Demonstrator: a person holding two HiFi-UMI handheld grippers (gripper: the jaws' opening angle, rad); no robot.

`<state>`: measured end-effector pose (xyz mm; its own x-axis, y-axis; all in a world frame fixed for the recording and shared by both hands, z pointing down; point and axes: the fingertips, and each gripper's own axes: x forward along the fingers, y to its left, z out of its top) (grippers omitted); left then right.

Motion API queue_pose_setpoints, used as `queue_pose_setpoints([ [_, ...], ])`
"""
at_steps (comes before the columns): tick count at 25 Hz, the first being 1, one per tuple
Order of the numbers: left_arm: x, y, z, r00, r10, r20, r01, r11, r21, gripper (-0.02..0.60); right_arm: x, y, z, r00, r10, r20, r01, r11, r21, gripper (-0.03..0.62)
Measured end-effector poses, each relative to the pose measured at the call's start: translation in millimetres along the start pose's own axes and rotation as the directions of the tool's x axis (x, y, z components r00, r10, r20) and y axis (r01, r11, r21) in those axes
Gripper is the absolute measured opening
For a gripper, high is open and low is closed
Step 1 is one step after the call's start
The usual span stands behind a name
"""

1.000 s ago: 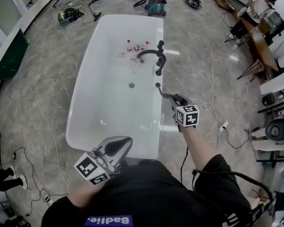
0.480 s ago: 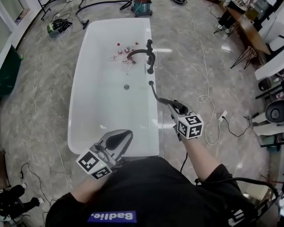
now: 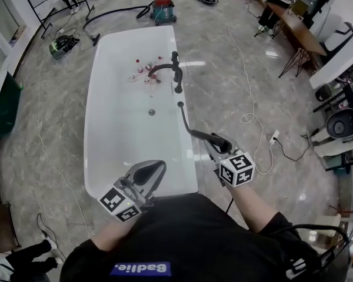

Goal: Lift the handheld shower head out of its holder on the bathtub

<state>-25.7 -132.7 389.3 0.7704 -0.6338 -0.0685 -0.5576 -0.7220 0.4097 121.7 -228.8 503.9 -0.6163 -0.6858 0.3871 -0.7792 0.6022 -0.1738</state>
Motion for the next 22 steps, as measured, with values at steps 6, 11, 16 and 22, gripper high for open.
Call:
queue_pose_setpoints([
  [6, 4, -6, 6, 1.0, -0.029, -0.001, 0.029, 1.0, -0.002, -0.006, -22, 35, 20, 0.999, 0.039, 0.033, -0.039, 0.999, -0.004, 0.132],
  [11, 6, -18, 0, 0.999, -0.047, -0.007, 0.047, 0.999, 0.005, -0.006, -42, 65, 15, 0.995, 0.091, 0.034, -0.091, 0.996, 0.011, 0.133],
  [16, 9, -23, 4, 0.999, -0.051, -0.016, 0.051, 0.999, 0.008, -0.006, -53, 88, 19, 0.987, 0.159, 0.026, -0.159, 0.987, 0.001, 0.133],
  [22, 10, -31, 5, 0.998, -0.059, -0.015, 0.06, 0.998, 0.025, -0.006, -68, 108, 27, 0.978, 0.204, 0.04, -0.204, 0.979, -0.006, 0.133],
])
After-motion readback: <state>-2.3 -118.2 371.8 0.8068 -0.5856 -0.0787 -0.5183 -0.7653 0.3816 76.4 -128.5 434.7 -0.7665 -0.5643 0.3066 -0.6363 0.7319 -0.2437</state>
